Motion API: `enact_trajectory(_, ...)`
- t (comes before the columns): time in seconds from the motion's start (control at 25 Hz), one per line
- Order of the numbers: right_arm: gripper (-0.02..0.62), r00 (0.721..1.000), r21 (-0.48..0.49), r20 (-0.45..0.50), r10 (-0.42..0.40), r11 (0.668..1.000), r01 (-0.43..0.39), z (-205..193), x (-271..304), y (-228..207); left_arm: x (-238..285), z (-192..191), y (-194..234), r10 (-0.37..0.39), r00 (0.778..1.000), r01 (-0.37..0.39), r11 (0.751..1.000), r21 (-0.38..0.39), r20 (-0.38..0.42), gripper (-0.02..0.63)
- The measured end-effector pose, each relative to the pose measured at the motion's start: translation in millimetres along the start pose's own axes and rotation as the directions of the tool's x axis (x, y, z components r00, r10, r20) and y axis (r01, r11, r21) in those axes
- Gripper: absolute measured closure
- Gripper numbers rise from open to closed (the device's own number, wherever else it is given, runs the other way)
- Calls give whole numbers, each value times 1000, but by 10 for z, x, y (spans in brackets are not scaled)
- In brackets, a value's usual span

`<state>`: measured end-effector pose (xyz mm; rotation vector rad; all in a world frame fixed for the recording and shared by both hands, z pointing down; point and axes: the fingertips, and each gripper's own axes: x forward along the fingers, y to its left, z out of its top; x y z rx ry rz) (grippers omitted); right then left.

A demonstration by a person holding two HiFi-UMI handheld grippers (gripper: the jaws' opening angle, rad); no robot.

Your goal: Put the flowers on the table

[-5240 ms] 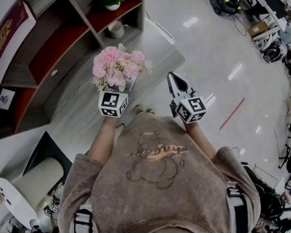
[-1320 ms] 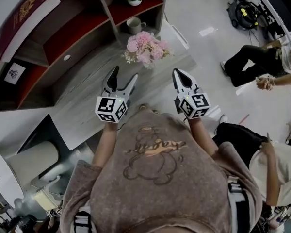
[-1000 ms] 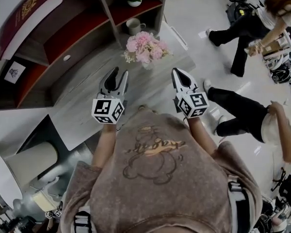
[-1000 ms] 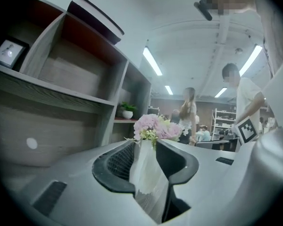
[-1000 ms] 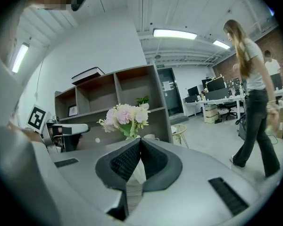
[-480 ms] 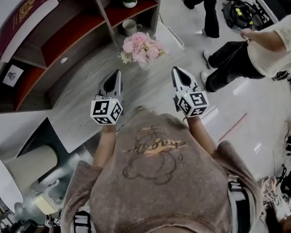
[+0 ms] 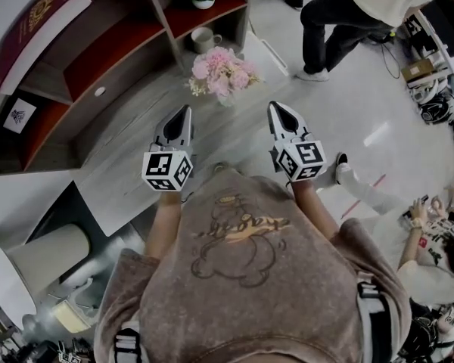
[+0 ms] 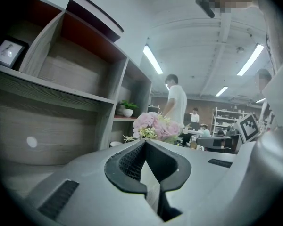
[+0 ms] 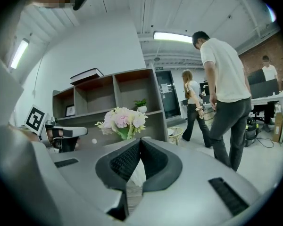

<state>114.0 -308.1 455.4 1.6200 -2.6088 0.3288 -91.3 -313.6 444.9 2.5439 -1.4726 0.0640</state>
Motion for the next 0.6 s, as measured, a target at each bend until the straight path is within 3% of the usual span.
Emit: enact_trajectory(0.6,601,1000,6,-10,3,1000,-3,-23,-6,0,2,-70,-20,-7,1000,7,1000,-5,-15,589)
